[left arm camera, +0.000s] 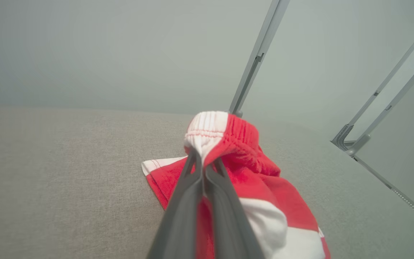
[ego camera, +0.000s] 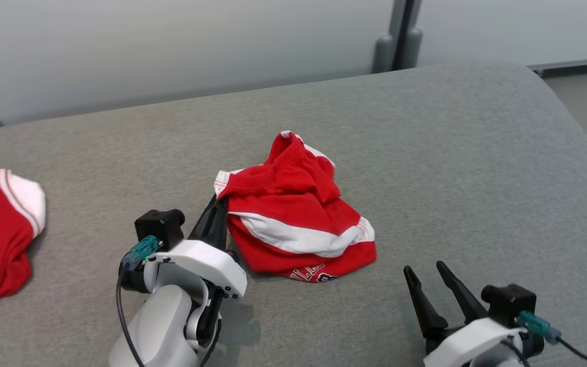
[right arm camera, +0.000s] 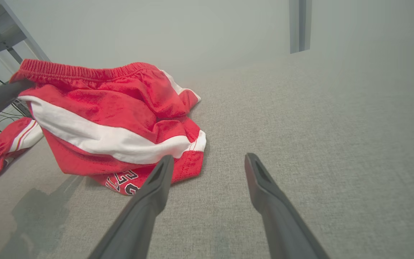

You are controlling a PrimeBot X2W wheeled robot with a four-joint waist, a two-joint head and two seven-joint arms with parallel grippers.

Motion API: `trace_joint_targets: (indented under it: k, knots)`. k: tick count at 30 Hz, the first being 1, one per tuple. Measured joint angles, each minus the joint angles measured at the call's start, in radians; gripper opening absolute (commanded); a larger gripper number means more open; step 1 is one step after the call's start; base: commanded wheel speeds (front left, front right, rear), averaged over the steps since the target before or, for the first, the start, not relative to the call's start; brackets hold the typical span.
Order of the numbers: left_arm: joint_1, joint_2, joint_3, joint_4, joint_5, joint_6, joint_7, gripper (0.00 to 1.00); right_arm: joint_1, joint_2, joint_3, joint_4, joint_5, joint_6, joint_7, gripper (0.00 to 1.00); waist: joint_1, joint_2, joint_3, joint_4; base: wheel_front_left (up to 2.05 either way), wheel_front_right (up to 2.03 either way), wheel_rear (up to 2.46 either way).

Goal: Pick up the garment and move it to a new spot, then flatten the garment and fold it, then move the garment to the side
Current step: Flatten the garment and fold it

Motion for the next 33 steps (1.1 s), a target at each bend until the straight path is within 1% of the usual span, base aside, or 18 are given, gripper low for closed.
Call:
trace_joint_targets:
  k: [4,7,11,15,16,17,18,19,20,21,22,24,25,26,27,33]
  knots:
    - [0.038,0.0,0.048,-0.025,0.024,0.005,0.0,0.0,-0.076,0.0,0.02,0.095,0.096,0.0,0.0,1.0,0.0,0.0,-0.012,0.051,0.0,0.0,0.0]
    - [0.062,0.001,0.071,-0.047,0.036,0.007,0.0,0.0,-0.135,-0.009,0.038,0.18,0.141,0.0,0.0,1.0,0.0,0.0,-0.016,0.089,0.0,0.0,0.0]
    - [0.084,0.001,0.081,-0.067,0.04,0.007,0.0,0.0,-0.214,-0.024,0.087,0.304,0.197,0.0,0.0,1.0,0.0,0.0,-0.016,0.14,0.0,0.0,0.0]
    - [0.089,0.001,0.078,-0.074,0.04,0.007,0.0,0.0,-0.281,-0.024,0.134,0.371,0.274,0.0,0.0,1.0,0.0,0.0,-0.009,0.184,0.0,0.0,0.0]
    - [0.089,0.001,0.077,-0.076,0.04,0.007,0.0,0.0,-0.294,-0.024,0.153,0.38,0.291,0.0,0.0,0.95,0.0,0.0,-0.007,0.194,0.0,0.0,0.0]
    - [0.089,0.001,0.075,-0.078,0.04,0.007,0.0,0.0,-0.305,-0.023,0.169,0.392,0.306,0.0,0.0,0.87,0.0,0.0,-0.005,0.203,0.0,0.0,0.0]
    - [0.089,0.001,0.073,-0.078,0.04,0.007,0.0,0.0,-0.315,-0.023,0.187,0.402,0.323,0.0,0.0,0.76,0.0,0.0,-0.002,0.21,0.0,0.0,0.0]
    - [0.089,0.001,0.071,-0.079,0.04,0.007,0.0,0.0,-0.322,-0.022,0.201,0.407,0.344,0.0,0.0,0.49,0.0,0.0,0.0,0.217,0.0,0.0,0.0]
    - [0.089,0.002,0.07,-0.081,0.04,0.007,0.0,0.0,-0.33,-0.02,0.217,0.415,0.366,0.0,0.0,0.44,0.0,0.0,0.002,0.223,0.0,0.0,0.0]
    - [0.089,0.002,0.068,-0.084,0.04,0.007,0.0,0.0,-0.338,-0.017,0.234,0.429,0.388,0.0,0.0,0.31,0.0,0.0,0.004,0.227,0.0,0.0,0.0]
    - [0.089,0.002,0.066,-0.086,0.04,0.007,0.0,0.0,-0.343,-0.016,0.253,0.438,0.406,0.0,0.0,0.28,0.0,0.0,0.005,0.23,0.0,0.0,0.0]
    - [0.088,0.001,0.063,-0.09,0.04,0.009,0.0,0.0,-0.352,-0.014,0.291,0.464,0.43,0.0,0.002,0.27,0.0,0.0,0.008,0.233,0.0,0.0,0.0]
    - [0.088,0.001,0.061,-0.093,0.04,0.009,0.0,0.0,-0.357,-0.016,0.309,0.473,0.44,0.0,0.002,0.25,0.0,0.0,0.01,0.234,0.0,0.0,0.0]
    - [0.088,0.001,0.059,-0.095,0.04,0.009,0.0,0.0,-0.361,-0.016,0.321,0.479,0.454,0.0,0.002,0.05,0.0,0.0,0.011,0.234,0.0,0.0,0.0]
    - [0.088,0.001,0.057,-0.097,0.04,0.013,0.0,0.0,-0.365,-0.016,0.334,0.486,0.467,0.0,0.002,0.0,0.0,0.0,0.012,0.235,0.0,0.0,0.0]
    - [0.088,0.001,0.049,-0.099,0.036,0.016,0.0,0.0,-0.39,-0.035,0.417,0.494,0.524,0.0,0.002,0.0,0.0,0.0,0.014,0.235,0.0,0.0,0.0]
